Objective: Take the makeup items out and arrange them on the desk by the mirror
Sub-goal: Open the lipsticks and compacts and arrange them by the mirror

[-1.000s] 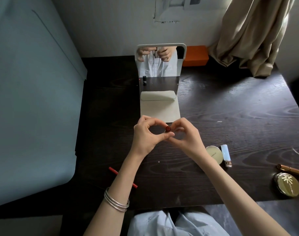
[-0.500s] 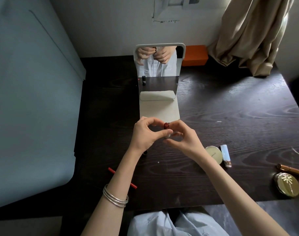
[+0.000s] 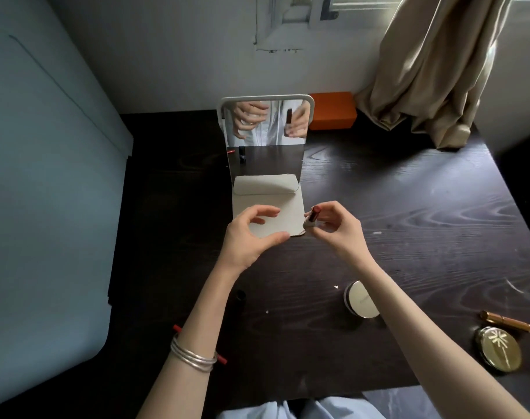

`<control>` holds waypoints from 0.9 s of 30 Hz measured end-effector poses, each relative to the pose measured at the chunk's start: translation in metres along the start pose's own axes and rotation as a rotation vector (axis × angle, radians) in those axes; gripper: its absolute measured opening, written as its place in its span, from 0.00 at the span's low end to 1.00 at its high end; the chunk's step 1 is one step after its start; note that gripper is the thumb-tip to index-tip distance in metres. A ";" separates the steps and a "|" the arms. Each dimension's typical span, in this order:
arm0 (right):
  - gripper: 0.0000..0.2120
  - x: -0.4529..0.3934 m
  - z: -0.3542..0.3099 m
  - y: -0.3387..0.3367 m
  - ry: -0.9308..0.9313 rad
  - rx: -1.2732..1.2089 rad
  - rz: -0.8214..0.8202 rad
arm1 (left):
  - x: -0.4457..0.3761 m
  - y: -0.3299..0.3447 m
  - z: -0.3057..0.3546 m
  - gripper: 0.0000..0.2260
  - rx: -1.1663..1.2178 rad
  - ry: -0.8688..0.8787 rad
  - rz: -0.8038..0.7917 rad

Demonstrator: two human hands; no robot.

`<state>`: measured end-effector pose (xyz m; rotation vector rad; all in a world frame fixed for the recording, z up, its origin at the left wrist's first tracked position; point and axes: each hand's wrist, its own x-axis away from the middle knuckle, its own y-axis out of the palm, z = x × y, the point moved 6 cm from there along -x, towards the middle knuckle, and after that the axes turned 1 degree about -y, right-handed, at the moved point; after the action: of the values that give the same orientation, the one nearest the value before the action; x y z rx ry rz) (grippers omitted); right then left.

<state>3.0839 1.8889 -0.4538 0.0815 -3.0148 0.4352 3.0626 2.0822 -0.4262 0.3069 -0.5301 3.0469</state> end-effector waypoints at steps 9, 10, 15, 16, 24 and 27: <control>0.12 -0.081 0.053 -0.012 0.076 0.057 0.159 | -0.015 0.008 -0.018 0.16 -0.031 -0.080 -0.037; 0.11 -0.087 0.058 -0.011 0.075 0.066 0.148 | -0.016 0.008 -0.021 0.16 -0.035 -0.091 -0.041; 0.10 -0.108 0.076 -0.004 0.083 0.075 0.130 | -0.024 0.009 -0.036 0.16 -0.058 -0.150 -0.060; 0.10 -0.111 0.079 -0.002 0.086 0.081 0.127 | -0.027 0.009 -0.038 0.16 -0.066 -0.162 -0.064; 0.11 -0.122 0.091 0.003 0.111 0.104 0.117 | -0.042 0.008 -0.046 0.15 -0.054 -0.192 -0.062; 0.12 -0.122 0.092 0.004 0.103 0.091 0.102 | -0.043 0.009 -0.047 0.15 -0.055 -0.199 -0.067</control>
<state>3.1968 1.8707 -0.5553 -0.0859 -2.9064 0.5672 3.0953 2.0898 -0.4810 0.6166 -0.5987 2.9487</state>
